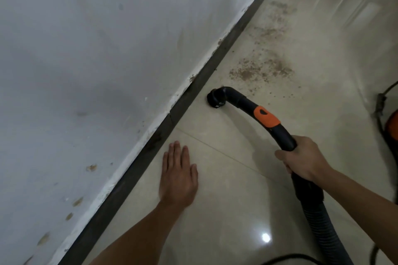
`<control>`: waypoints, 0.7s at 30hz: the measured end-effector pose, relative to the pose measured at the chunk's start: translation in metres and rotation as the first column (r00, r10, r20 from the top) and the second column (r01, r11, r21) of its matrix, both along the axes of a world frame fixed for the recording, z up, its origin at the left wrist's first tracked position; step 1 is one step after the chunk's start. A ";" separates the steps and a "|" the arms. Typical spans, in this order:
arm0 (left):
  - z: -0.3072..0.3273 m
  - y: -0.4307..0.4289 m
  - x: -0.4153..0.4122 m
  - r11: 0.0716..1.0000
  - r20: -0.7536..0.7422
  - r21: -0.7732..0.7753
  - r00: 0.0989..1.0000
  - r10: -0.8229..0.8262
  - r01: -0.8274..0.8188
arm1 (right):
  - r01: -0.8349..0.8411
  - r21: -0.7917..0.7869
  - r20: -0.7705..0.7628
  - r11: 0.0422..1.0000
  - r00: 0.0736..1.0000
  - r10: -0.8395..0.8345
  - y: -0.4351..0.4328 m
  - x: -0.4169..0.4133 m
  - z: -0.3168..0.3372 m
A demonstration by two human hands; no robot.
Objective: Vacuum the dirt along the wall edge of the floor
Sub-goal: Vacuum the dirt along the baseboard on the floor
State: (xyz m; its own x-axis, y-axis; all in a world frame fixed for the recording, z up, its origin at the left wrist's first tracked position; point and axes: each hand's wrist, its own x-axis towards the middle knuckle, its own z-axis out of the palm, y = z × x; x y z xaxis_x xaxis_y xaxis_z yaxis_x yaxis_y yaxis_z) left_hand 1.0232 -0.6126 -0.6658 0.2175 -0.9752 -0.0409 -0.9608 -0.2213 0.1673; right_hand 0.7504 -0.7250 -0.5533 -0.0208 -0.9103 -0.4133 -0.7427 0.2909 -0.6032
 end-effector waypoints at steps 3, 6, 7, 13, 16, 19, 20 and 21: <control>-0.001 0.000 0.000 1.000 -0.001 -0.016 1.000 -0.002 0.002 | -0.009 -0.007 -0.033 1.000 0.999 0.009 -0.004 -0.005 0.002; -0.001 0.000 0.000 1.000 0.006 -0.018 1.000 -0.003 0.003 | 0.038 -0.038 -0.031 0.999 0.999 -0.040 -0.020 0.000 0.003; -0.001 0.000 0.000 1.000 0.010 -0.021 1.000 -0.001 0.001 | 0.051 -0.043 -0.023 0.998 0.998 -0.052 -0.027 0.005 0.003; 0.000 0.000 -0.001 1.000 0.002 -0.019 1.000 0.012 -0.012 | 0.042 -0.010 0.046 0.999 0.998 -0.042 -0.051 0.038 0.004; -0.001 0.000 -0.001 1.000 -0.005 -0.011 1.000 0.013 -0.013 | -0.020 0.008 0.028 1.000 0.999 0.019 -0.034 0.037 0.007; 0.001 0.000 -0.001 1.000 -0.008 -0.008 1.000 0.006 -0.006 | -0.098 0.035 0.029 0.995 0.995 0.097 -0.006 0.032 0.008; 0.002 0.000 -0.001 1.000 -0.008 -0.009 1.000 0.005 -0.005 | -0.126 0.037 0.023 0.991 0.992 0.125 0.004 0.030 0.008; 0.002 0.001 0.000 1.000 -0.010 -0.014 1.000 0.003 -0.004 | -0.155 0.038 0.011 0.987 0.988 0.155 0.012 0.027 0.007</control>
State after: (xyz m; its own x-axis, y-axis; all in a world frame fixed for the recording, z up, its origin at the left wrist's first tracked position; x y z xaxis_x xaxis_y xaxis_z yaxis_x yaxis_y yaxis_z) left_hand 1.0229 -0.6119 -0.6634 0.2205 -0.9749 -0.0295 -0.9583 -0.2222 0.1795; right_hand 0.7776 -0.7132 -0.5459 0.1229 -0.8856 -0.4478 -0.7757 0.1957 -0.5999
